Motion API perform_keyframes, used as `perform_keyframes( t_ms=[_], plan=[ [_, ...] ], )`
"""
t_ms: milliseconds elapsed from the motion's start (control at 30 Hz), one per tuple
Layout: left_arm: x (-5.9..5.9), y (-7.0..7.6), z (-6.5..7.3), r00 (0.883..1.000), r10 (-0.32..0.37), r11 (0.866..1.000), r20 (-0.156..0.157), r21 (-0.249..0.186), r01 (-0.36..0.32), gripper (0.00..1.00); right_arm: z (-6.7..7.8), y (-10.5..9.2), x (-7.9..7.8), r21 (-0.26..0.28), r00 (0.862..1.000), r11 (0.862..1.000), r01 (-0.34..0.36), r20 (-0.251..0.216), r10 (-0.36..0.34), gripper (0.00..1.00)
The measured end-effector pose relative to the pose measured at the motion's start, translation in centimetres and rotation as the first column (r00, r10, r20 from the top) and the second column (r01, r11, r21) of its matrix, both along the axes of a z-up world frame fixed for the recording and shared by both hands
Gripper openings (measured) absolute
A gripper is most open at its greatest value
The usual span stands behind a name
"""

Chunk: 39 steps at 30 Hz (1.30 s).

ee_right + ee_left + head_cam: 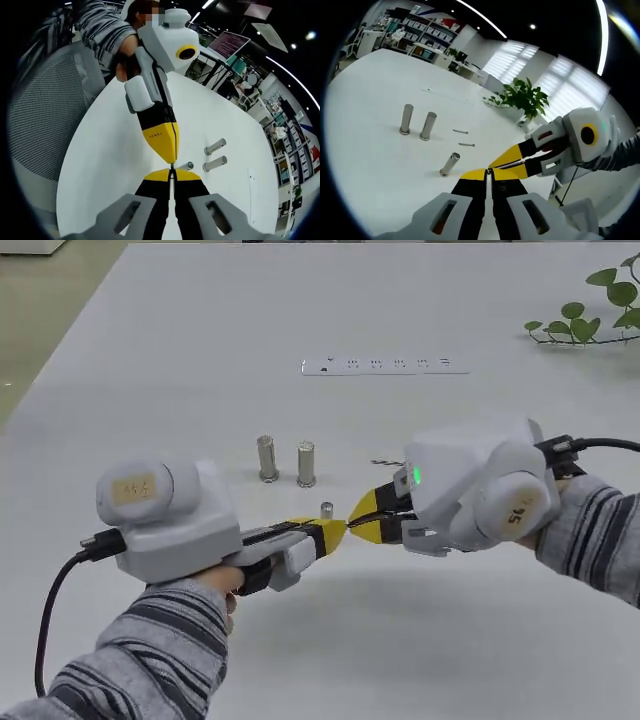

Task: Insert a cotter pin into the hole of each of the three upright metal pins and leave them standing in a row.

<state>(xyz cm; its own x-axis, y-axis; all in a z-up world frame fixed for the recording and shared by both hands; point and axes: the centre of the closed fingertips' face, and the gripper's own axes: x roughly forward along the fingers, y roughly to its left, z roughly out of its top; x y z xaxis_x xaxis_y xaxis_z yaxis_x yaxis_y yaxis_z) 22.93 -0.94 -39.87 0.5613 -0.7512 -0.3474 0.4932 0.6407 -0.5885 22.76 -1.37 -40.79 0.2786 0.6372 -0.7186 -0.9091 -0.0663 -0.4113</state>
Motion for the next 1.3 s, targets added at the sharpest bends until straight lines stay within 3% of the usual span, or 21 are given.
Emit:
perform_keyframes(
  t_ms=[200,233,333,467,567,600,733,1067,1300],
  plan=[
    [-0.2,-0.1,0.1,0.999,-0.024,1.000,0.022,0.014,0.023,0.00,0.0,-0.1,0.0,0.004,1.000,1.000,-0.001,-0.003,0.001,0.00],
    [-0.2,-0.2,0.1,0.999,-0.031,0.999,0.032,0.016,0.031,0.00,0.0,-0.1,0.1,0.008,1.000,1.000,0.007,-0.001,-0.007,0.00],
    [-0.1,-0.1,0.3,0.992,-0.069,0.996,0.103,0.061,0.063,0.00,0.1,-0.1,0.1,0.011,1.000,1.000,0.012,-0.003,-0.012,0.00],
    [-0.5,-0.2,0.3,0.984,-0.117,0.990,0.132,0.091,0.106,0.00,0.1,-0.3,0.1,0.013,1.000,1.000,0.015,-0.016,-0.015,0.00],
    [-0.8,-0.3,0.3,0.972,-0.166,0.982,0.164,0.118,0.147,0.00,-0.1,-0.6,0.1,0.010,0.999,1.000,0.025,-0.039,-0.025,0.00],
    [-1.1,-0.3,0.3,0.964,-0.192,0.976,0.184,0.137,0.168,0.00,-0.1,-0.6,0.1,0.010,0.998,1.000,0.026,-0.051,-0.026,0.00],
    [-1.7,-0.4,0.0,0.939,-0.271,0.951,0.211,0.208,0.227,0.00,-0.1,-0.7,-0.3,0.011,0.997,1.000,0.020,-0.074,-0.020,0.00],
    [-2.0,-0.7,-0.1,0.909,-0.339,0.919,0.241,0.290,0.266,0.00,-0.5,-1.0,-1.1,-0.034,0.997,0.999,-0.024,-0.073,0.022,0.00],
    [-1.6,-0.5,-0.3,0.909,-0.326,0.917,0.258,0.320,0.238,0.00,-0.6,-1.0,-1.3,-0.049,0.997,0.998,-0.040,-0.066,0.037,0.00]
  ],
)
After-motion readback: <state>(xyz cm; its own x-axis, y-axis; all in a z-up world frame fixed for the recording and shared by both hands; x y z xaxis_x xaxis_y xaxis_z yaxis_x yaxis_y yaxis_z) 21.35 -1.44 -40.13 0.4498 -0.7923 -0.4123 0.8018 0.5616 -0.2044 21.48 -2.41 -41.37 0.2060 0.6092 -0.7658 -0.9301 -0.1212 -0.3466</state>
